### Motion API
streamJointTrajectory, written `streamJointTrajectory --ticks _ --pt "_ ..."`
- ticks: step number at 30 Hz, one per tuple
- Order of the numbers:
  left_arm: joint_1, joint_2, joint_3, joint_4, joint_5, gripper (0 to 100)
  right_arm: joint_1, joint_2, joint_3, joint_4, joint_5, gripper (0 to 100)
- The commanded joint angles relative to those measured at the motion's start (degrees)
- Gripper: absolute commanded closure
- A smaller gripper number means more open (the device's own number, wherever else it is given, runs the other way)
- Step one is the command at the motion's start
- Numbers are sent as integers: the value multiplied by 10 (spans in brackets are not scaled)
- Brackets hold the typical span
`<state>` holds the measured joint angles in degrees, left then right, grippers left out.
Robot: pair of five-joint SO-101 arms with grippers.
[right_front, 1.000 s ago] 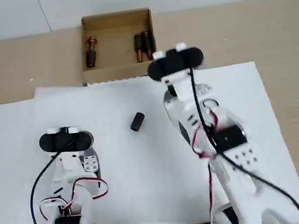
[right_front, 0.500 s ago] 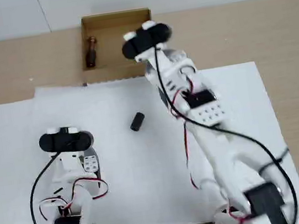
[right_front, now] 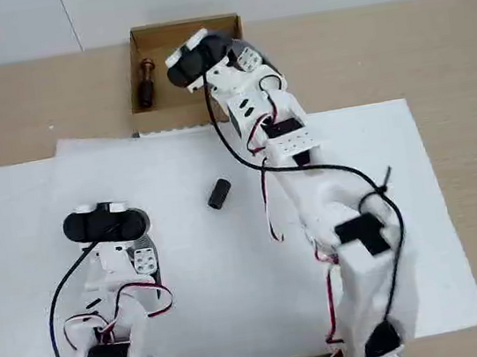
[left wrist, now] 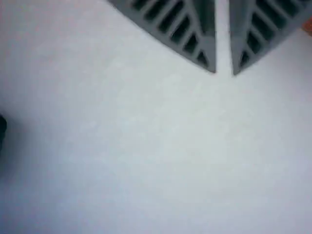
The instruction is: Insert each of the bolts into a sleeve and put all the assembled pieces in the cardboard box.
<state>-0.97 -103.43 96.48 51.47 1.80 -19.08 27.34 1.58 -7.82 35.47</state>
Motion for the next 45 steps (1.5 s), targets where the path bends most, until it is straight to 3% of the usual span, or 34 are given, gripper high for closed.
streamJointTrajectory --ticks 1,5,12,18,24,28,36,41,45 --pt "-2 -6 -3 1 -1 994 -7 33 -70 -24 35 991" --pt "-3 -6 -3 1 0 994 -18 83 -111 -24 84 978" --pt "-3 -6 -3 1 0 994 -19 112 -127 -19 105 797" --pt "-3 -6 -3 1 0 994 -19 112 -127 -19 105 812" --pt "-3 -6 -3 1 0 994 -17 104 -127 -23 138 894" --pt "-3 -6 -3 1 0 994 -17 25 -110 -19 140 998" --pt "-3 -6 -3 1 0 994 -19 -179 72 -10 141 996" --pt "-3 -6 -3 1 0 994 -19 -307 152 135 134 996" --pt "-3 -6 -4 1 0 994 -17 -393 193 246 43 996"
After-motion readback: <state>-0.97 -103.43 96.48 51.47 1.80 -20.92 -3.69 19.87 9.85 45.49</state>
